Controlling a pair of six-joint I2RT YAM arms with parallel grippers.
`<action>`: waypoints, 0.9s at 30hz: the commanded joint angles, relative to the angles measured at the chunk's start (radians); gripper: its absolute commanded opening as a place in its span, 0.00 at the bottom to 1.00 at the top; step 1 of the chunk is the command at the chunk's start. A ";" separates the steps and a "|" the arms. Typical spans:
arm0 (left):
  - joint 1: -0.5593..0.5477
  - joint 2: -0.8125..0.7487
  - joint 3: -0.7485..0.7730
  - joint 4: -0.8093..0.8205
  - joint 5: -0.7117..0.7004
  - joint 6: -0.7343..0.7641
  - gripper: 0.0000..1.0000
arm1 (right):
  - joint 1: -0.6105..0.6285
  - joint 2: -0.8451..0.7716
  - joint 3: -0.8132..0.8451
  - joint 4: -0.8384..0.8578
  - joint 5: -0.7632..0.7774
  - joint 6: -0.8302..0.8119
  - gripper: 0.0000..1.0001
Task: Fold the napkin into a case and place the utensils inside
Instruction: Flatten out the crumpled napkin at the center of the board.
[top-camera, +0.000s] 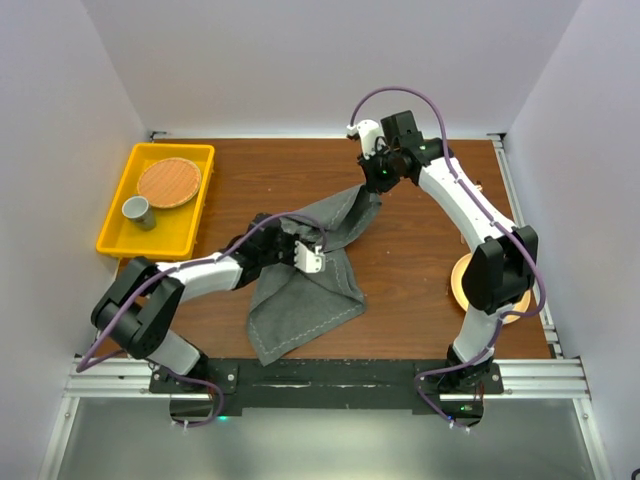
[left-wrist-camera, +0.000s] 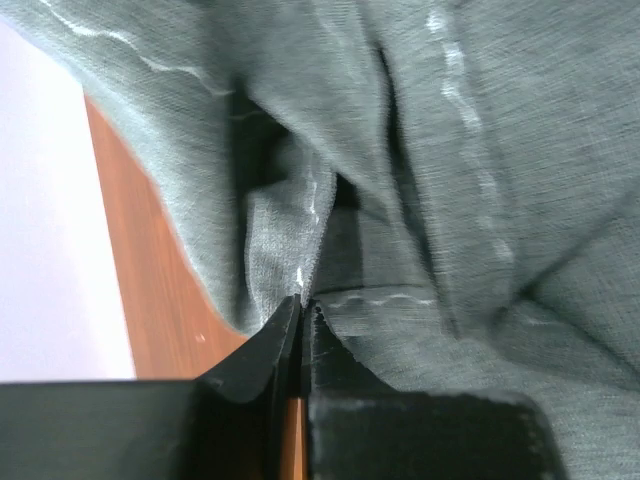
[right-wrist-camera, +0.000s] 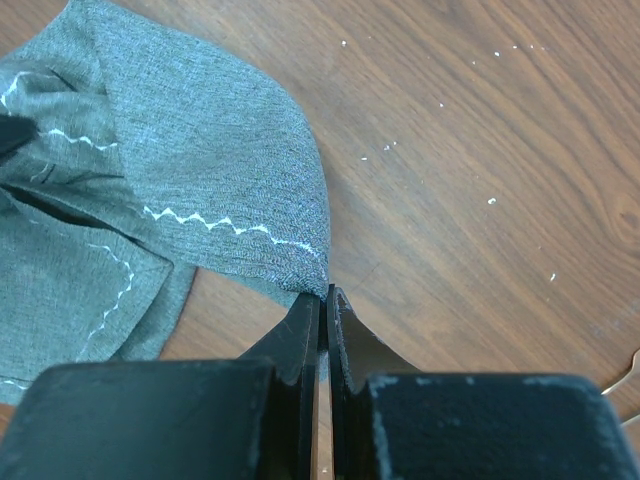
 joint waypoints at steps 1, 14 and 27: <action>0.026 -0.033 0.119 0.004 -0.015 -0.153 0.00 | -0.006 -0.007 0.032 0.005 -0.003 -0.009 0.00; 0.418 -0.129 0.745 -0.466 0.172 -0.815 0.00 | -0.029 -0.015 0.106 0.000 0.098 -0.068 0.00; 0.433 -0.202 0.976 -0.504 0.062 -0.827 0.00 | -0.035 -0.040 0.500 -0.014 0.208 -0.209 0.00</action>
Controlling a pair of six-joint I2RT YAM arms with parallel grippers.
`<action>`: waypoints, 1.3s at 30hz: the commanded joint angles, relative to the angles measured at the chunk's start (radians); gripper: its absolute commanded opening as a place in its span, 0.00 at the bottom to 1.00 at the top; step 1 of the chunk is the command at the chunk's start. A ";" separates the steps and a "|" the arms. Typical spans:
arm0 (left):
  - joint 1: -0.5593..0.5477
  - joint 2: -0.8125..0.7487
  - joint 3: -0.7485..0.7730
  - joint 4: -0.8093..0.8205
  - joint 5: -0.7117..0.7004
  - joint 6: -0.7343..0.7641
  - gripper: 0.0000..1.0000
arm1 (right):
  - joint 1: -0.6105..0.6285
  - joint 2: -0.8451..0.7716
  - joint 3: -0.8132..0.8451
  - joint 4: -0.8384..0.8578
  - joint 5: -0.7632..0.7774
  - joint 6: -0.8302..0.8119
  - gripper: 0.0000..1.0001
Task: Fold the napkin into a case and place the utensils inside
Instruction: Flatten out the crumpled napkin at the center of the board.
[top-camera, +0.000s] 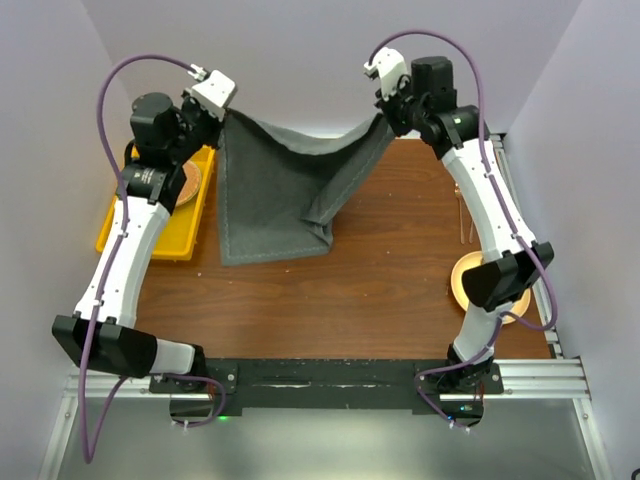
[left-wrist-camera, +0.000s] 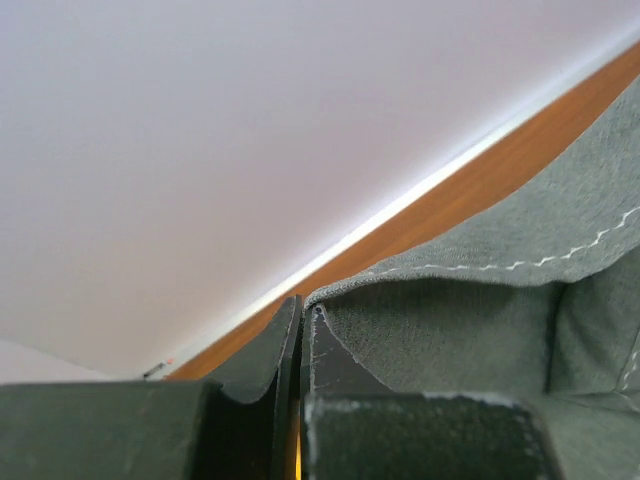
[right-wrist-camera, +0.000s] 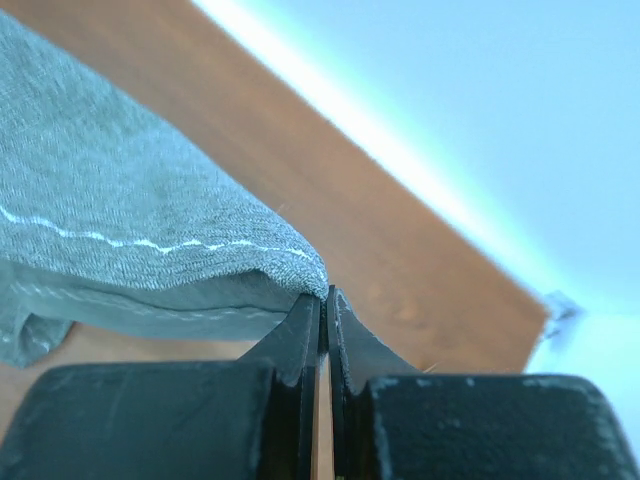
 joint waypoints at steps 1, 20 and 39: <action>0.001 -0.066 0.117 -0.018 -0.010 -0.008 0.00 | -0.003 -0.077 0.097 -0.010 0.046 -0.088 0.00; 0.001 -0.505 0.088 -0.233 0.205 0.033 0.00 | 0.013 -0.718 -0.125 -0.192 -0.184 -0.180 0.00; 0.001 -0.227 -0.032 -0.264 -0.026 -0.081 0.00 | 0.013 -0.500 -0.411 0.047 0.065 -0.227 0.00</action>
